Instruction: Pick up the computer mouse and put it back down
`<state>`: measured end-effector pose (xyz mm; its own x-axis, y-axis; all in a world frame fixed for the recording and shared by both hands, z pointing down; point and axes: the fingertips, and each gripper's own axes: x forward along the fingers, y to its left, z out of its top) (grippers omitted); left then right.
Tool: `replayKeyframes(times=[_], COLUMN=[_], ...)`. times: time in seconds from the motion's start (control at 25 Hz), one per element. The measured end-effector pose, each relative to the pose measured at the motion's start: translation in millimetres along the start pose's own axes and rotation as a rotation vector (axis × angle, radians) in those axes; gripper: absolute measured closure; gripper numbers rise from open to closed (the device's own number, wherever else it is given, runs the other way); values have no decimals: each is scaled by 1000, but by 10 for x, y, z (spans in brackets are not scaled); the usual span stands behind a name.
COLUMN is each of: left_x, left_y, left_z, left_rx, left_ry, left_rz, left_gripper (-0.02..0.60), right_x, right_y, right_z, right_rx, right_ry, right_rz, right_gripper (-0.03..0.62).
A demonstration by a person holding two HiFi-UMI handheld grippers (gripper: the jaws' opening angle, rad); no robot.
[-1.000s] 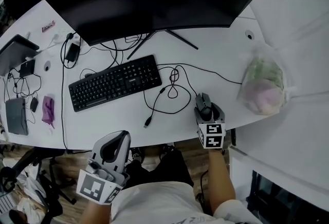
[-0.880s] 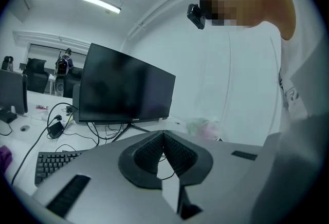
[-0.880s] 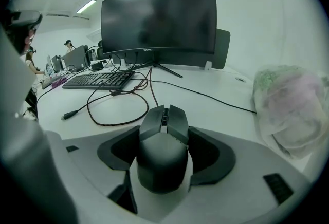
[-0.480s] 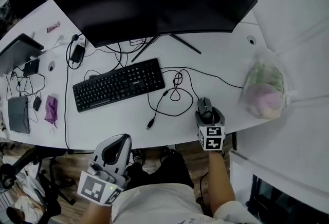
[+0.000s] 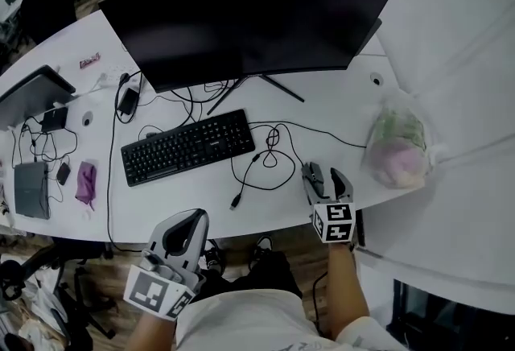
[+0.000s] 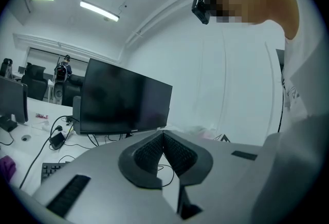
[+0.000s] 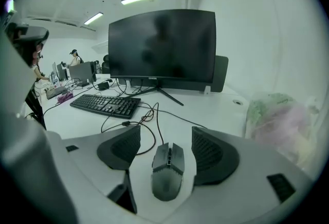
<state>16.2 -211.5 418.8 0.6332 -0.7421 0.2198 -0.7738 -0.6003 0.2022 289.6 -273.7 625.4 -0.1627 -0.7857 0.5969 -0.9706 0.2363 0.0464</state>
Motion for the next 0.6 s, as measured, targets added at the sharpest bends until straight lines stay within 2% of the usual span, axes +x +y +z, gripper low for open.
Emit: replayKeyframes(times=[0.32, 0.6], left_x=[-175, -303], left_y=[-55, -94], left_z=[362, 636], left_rx=[18, 44], left_ry=[-85, -160], left_rz=[-41, -80], left_gripper=[574, 574], right_x=[-649, -1251], right_y=[162, 302], right_z=[770, 1372], right_rx=[-5, -62], right_ry=[-173, -322], right_rz=[-16, -85], right_gripper=[292, 298])
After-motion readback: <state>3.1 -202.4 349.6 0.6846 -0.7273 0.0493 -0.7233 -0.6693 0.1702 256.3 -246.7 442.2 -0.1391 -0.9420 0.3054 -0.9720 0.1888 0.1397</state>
